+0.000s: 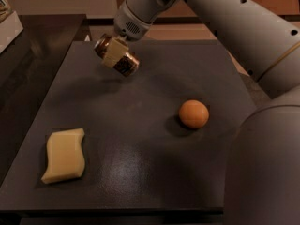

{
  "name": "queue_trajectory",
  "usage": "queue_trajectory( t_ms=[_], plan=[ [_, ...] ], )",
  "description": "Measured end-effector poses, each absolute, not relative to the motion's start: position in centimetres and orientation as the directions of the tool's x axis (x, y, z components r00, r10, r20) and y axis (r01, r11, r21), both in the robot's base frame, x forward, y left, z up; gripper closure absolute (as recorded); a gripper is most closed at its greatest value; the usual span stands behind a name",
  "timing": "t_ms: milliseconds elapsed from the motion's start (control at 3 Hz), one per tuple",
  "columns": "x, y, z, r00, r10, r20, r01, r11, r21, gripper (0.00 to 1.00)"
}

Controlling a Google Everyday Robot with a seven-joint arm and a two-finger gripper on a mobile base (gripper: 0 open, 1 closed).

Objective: Knock orange can over

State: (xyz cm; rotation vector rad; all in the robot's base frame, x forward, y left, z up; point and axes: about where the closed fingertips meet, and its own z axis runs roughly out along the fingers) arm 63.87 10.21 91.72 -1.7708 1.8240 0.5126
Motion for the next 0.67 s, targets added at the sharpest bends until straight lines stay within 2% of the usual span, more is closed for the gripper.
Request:
queue_trajectory(
  t_ms=[333,667],
  plan=[
    [63.2,9.2,90.0,-0.019,-0.841,-0.54,-0.998,0.047,-0.038,1.0],
    [63.0,8.3,88.4,-0.063,-0.893,-0.446,-0.998,0.062,0.018,0.82]
  ],
)
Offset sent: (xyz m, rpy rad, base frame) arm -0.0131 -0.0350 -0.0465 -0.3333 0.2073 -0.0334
